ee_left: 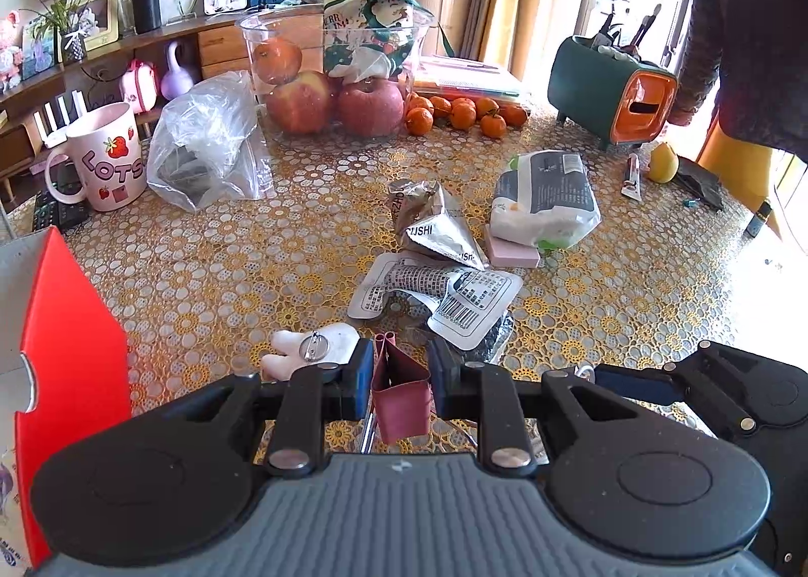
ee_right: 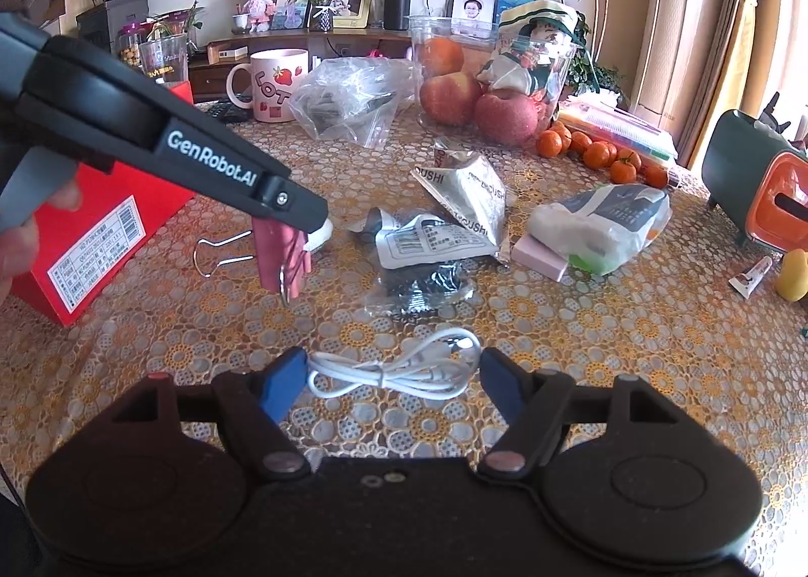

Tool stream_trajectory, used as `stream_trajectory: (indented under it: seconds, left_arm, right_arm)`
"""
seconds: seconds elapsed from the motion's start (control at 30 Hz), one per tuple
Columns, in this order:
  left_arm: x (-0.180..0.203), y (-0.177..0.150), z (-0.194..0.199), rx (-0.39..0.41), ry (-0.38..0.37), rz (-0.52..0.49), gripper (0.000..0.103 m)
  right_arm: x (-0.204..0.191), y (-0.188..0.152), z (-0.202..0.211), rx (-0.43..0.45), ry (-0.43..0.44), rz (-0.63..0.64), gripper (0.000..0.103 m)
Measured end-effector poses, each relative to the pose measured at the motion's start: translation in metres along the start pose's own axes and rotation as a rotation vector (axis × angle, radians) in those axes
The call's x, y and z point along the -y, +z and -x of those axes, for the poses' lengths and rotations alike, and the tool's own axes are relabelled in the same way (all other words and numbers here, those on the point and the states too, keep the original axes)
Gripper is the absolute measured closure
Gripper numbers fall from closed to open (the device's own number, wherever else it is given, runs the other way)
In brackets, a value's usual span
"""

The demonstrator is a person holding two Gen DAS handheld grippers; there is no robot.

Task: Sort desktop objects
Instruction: 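Lift the pink clip with the left tool while the right tool carries the white cable to the box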

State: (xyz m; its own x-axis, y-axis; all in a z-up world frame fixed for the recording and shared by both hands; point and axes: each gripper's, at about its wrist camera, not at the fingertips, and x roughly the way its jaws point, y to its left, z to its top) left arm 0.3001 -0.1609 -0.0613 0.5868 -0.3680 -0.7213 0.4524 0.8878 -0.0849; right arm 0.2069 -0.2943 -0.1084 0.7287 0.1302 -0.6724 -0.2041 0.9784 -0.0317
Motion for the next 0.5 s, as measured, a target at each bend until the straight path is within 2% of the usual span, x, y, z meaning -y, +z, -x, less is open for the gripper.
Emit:
stream_trajectory:
  seconds: [0.23,0.5]
  left_arm:
    - [-0.003,0.001,0.024,0.022,-0.017,0.011,0.081]
    - [-0.012,0.0,0.056,0.055,-0.022,0.022,0.081]
  right_arm:
    - [-0.003,0.01,0.018,0.002,-0.002,0.023,0.029]
    - [-0.014,0.028,0.04,-0.049,-0.007,0.069,0.029]
